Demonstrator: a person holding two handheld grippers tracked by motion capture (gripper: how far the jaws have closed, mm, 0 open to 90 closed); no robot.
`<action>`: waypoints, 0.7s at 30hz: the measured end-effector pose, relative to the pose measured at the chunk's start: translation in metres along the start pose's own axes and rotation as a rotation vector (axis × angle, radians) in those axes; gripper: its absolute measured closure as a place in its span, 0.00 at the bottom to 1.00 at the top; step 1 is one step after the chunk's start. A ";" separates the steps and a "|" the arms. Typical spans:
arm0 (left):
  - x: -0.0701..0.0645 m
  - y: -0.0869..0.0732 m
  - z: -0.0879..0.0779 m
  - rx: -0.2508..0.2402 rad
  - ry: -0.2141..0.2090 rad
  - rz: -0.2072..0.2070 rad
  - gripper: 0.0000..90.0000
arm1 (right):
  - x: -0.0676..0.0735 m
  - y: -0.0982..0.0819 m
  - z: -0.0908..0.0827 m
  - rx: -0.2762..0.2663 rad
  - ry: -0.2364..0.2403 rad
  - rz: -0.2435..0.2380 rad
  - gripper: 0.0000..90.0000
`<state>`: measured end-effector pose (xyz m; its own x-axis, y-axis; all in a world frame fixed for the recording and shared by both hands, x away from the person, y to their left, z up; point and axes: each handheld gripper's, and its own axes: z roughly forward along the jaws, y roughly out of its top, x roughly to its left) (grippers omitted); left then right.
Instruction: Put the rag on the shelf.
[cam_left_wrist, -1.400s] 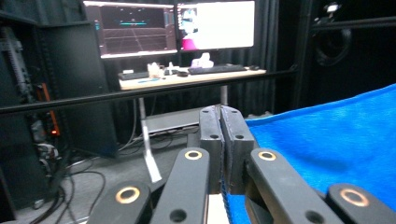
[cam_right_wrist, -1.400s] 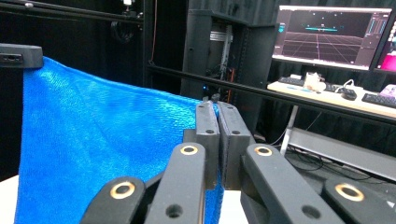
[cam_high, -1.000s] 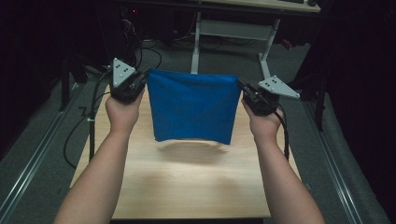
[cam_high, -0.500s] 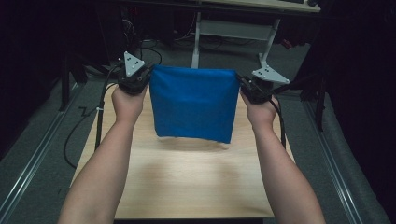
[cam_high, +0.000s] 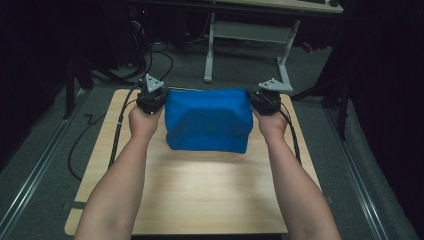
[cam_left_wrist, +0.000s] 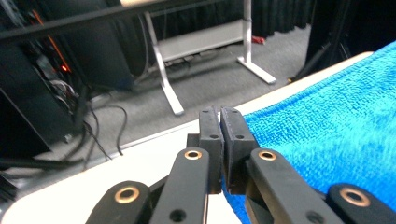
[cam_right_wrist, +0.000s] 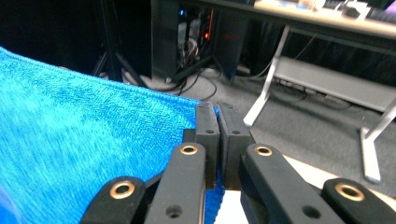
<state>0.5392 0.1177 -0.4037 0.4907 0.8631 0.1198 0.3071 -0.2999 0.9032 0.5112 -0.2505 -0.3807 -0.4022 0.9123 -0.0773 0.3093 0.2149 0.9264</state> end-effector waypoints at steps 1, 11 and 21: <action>-0.001 -0.004 0.001 0.005 -0.006 -0.002 0.98 | -0.001 -0.010 0.003 0.017 0.014 0.016 0.99; -0.011 -0.052 0.008 0.077 -0.086 -0.041 0.98 | 0.005 -0.056 0.012 0.078 0.054 0.070 0.99; -0.019 -0.071 0.011 0.105 -0.119 -0.048 0.98 | 0.011 -0.073 0.015 0.110 0.074 0.080 0.98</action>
<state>0.5173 0.1178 -0.4749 0.5647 0.8250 0.0227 0.4126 -0.3060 0.8580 0.4964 -0.2508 -0.4549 -0.4338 0.9006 0.0259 0.4333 0.1833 0.8824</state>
